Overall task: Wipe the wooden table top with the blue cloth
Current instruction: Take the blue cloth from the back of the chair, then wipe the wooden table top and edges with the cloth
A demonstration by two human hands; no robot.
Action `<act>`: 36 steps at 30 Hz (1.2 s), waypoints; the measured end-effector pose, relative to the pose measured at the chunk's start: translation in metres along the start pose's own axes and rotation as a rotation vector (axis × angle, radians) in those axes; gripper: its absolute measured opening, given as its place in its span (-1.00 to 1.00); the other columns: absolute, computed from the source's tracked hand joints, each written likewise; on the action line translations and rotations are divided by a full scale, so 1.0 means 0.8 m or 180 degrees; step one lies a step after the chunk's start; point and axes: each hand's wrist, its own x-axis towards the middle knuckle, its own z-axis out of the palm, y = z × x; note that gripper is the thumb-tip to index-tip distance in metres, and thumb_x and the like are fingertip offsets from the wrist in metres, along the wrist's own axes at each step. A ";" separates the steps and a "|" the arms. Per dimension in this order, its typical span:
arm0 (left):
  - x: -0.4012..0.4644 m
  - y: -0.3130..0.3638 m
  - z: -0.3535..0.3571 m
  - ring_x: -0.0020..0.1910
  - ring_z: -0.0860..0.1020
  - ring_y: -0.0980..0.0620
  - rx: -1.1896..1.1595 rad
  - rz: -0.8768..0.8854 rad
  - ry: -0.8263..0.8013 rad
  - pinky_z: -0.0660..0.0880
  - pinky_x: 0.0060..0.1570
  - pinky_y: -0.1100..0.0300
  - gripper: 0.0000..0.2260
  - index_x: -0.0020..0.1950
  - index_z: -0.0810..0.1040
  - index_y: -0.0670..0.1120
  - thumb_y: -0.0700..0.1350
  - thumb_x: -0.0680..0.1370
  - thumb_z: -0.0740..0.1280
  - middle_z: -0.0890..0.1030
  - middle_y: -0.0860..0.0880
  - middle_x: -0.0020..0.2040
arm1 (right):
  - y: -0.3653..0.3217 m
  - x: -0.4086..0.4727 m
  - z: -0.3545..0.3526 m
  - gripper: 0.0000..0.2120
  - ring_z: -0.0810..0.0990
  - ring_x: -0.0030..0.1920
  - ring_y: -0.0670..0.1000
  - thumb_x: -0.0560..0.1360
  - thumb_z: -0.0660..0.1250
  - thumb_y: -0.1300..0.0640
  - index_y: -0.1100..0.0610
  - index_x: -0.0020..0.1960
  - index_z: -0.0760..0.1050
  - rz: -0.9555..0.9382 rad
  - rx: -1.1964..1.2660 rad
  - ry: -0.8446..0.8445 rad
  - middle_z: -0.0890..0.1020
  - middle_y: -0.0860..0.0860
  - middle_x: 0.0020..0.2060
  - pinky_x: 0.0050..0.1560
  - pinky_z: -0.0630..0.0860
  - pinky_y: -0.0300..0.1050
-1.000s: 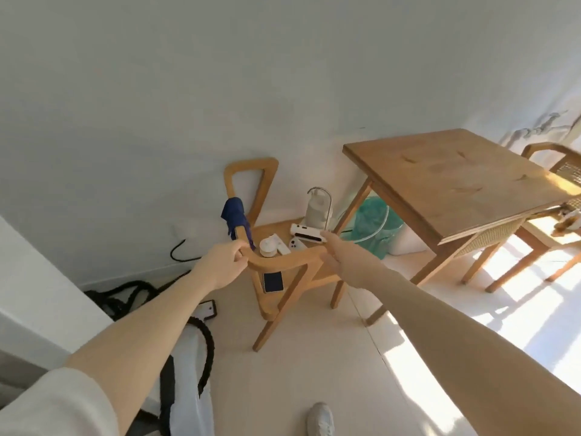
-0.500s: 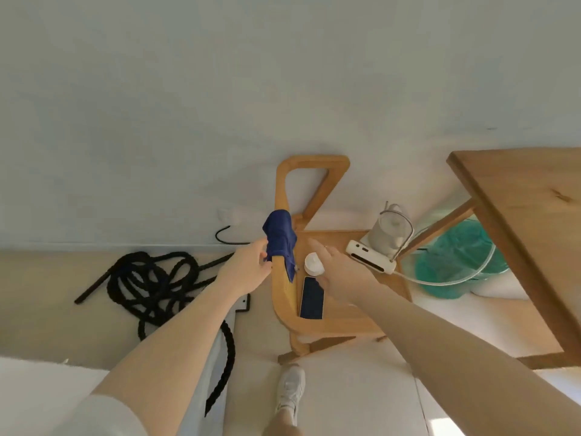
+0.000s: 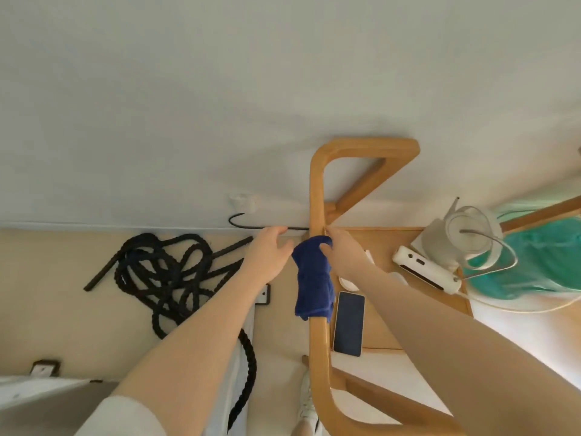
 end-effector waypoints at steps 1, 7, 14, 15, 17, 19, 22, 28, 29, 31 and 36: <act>0.004 0.000 0.002 0.35 0.37 0.00 -0.0061 0.0013 -0.0038 0.30 0.29 0.15 -0.60 0.44 0.29 -0.09 -0.13 0.60 0.21 0.38 -0.05 0.40 | 0.002 0.006 0.004 -0.65 0.48 0.18 0.17 0.60 0.13 0.14 0.21 0.36 0.28 0.0098 0.0073 -0.0024 0.47 0.16 0.23 0.08 0.38 -0.08; 0.002 0.015 0.011 0.37 0.34 0.04 0.0244 0.0555 -0.0534 0.25 0.20 0.29 -0.60 0.44 0.31 -0.05 -0.11 0.60 0.21 0.36 0.00 0.41 | 0.009 -0.003 -0.006 -0.76 0.46 -0.15 0.06 0.57 0.17 0.04 0.20 0.02 0.49 0.0167 -0.0135 -0.0159 0.56 0.11 -0.16 -0.17 0.32 -0.16; -0.016 0.133 -0.004 0.18 0.48 0.10 0.0714 0.1554 -0.1304 0.41 0.23 0.13 -0.66 0.26 0.50 -0.01 -0.17 0.49 0.35 0.54 0.01 0.22 | 0.009 -0.105 -0.121 -0.83 0.38 -0.33 0.00 0.47 0.26 0.18 0.17 -0.29 0.46 -0.0200 0.0417 0.0270 0.41 0.00 -0.44 -0.38 0.24 -0.20; -0.024 0.157 -0.001 0.07 0.52 0.09 0.0770 0.1625 -0.1365 0.46 0.12 0.13 -0.75 0.15 0.56 0.00 -0.15 0.48 0.36 0.60 0.01 0.09 | 0.017 -0.125 -0.144 -0.83 0.36 -0.36 -0.02 0.47 0.27 0.19 0.17 -0.29 0.45 -0.0243 0.0505 0.0363 0.40 -0.02 -0.46 -0.38 0.24 -0.21; -0.042 0.201 0.010 -0.12 0.53 0.12 0.0846 0.1797 -0.1448 0.45 -0.08 0.17 -0.90 -0.10 0.56 0.08 -0.13 0.47 0.38 0.60 0.07 -0.15 | 0.039 -0.167 -0.191 -0.87 0.37 -0.38 -0.08 0.48 0.29 0.19 0.16 -0.25 0.47 -0.0400 0.0611 0.0467 0.43 -0.04 -0.44 -0.35 0.27 -0.23; -0.062 0.242 0.031 -0.24 0.49 0.13 0.0855 0.2036 -0.1354 0.38 -0.22 0.24 -0.89 -0.19 0.52 0.07 -0.11 0.47 0.39 0.56 0.09 -0.26 | 0.069 -0.211 -0.236 -0.92 0.41 -0.38 -0.17 0.50 0.29 0.21 0.18 -0.17 0.49 -0.0569 0.0667 0.0341 0.46 -0.05 -0.38 -0.32 0.33 -0.28; -0.093 0.300 0.076 -0.23 0.52 0.04 0.0926 0.2242 -0.1267 0.36 -0.27 0.28 -0.87 -0.10 0.57 -0.12 -0.06 0.50 0.37 0.60 -0.03 -0.21 | 0.133 -0.279 -0.296 -0.92 0.54 -0.23 -0.24 0.51 0.32 0.20 0.08 -0.01 0.49 -0.0494 0.0846 -0.0121 0.59 -0.05 -0.18 -0.18 0.45 -0.35; -0.165 0.416 0.181 -0.20 0.48 0.03 0.0199 0.2203 -0.1198 0.38 -0.17 0.25 -0.86 -0.06 0.51 -0.18 -0.12 0.58 0.25 0.56 -0.12 -0.17 | 0.300 -0.389 -0.379 -0.70 0.56 -0.11 0.02 0.30 0.36 0.06 0.22 -0.04 0.50 -0.0083 0.0710 -0.0016 0.60 0.05 -0.17 -0.05 0.49 0.00; -0.176 0.435 0.199 -0.22 0.50 0.03 0.0054 0.2128 -0.1214 0.41 -0.17 0.18 -0.87 -0.08 0.51 -0.16 -0.12 0.57 0.25 0.56 -0.12 -0.20 | 0.327 -0.405 -0.389 -0.76 0.57 -0.10 0.00 0.33 0.37 0.08 0.17 -0.06 0.51 -0.0068 0.0844 0.0024 0.60 -0.01 -0.17 -0.03 0.49 -0.05; -0.197 0.469 0.238 -0.27 0.51 0.02 -0.0094 0.1969 -0.1259 0.43 -0.21 0.14 -0.88 -0.13 0.51 -0.12 -0.13 0.57 0.25 0.55 -0.09 -0.26 | 0.376 -0.435 -0.404 -0.86 0.53 -0.11 0.03 0.41 0.37 0.10 0.15 -0.10 0.48 0.0019 0.0833 0.0176 0.56 -0.01 -0.19 -0.04 0.43 -0.07; -0.239 0.530 0.339 -0.17 0.54 -0.04 -0.0691 0.1302 -0.1201 0.46 -0.09 0.08 -0.90 -0.07 0.52 -0.14 -0.16 0.58 0.24 0.58 -0.10 -0.18 | 0.462 -0.479 -0.428 -0.81 0.49 -0.18 0.07 0.48 0.35 0.06 0.18 -0.18 0.46 0.0364 0.1911 0.1145 0.52 0.09 -0.26 -0.15 0.39 -0.02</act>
